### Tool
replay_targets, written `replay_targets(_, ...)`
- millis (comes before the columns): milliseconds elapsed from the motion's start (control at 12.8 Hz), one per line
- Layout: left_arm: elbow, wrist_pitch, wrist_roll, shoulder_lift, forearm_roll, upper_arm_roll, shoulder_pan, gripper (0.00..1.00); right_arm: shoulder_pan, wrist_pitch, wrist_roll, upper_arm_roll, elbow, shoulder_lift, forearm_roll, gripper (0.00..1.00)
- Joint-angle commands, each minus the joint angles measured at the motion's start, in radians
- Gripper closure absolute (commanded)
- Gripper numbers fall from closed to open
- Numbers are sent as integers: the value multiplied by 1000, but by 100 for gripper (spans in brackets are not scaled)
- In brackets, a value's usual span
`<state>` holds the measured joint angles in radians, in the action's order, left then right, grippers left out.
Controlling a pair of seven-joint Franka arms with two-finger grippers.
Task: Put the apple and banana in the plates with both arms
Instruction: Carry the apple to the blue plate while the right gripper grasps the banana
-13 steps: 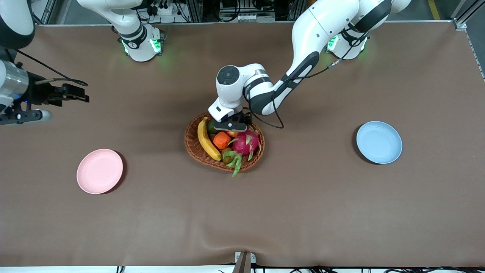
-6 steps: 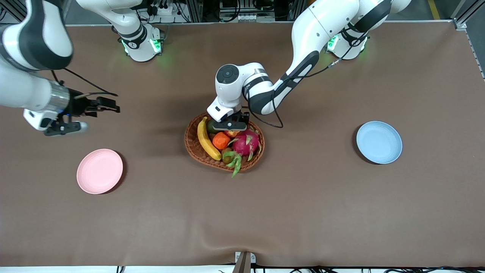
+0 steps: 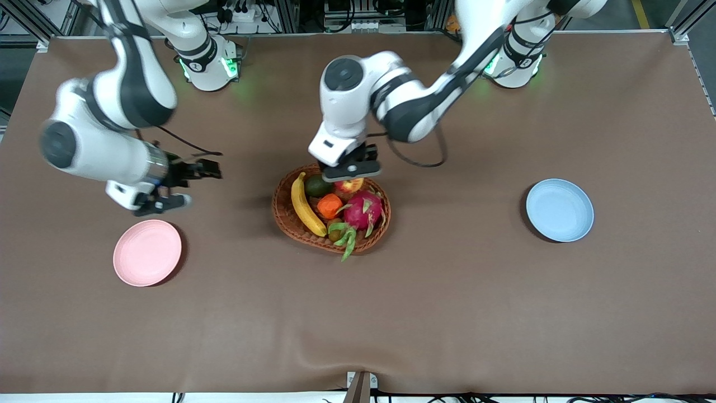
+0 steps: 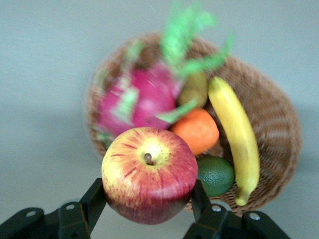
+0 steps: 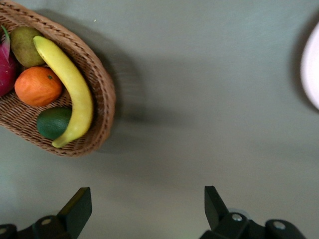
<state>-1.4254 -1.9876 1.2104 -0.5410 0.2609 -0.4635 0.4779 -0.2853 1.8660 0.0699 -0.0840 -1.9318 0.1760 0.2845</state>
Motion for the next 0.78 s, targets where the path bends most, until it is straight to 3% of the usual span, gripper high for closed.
replay_targets(0,-38,122,-107,131,-101,-3,-166,100,-46,34,-25,-10,4,45,102,0)
replay_targets(156,-37,246,-240,159,-111,0,-286,100,-101,88,-38,-10,4,83,168,0)
replay_targets(312,-49,334,-407,167,-107,0,-411,100,-187,136,-151,-10,2,114,179,0)
replay_targets(546,-119,337,-558,168,-8,0,-568,100,-302,257,-339,-11,-22,167,177,0)
replay_targets(702,-147,331,-655,136,20,2,-669,100,-305,295,-361,-13,-29,209,177,0)
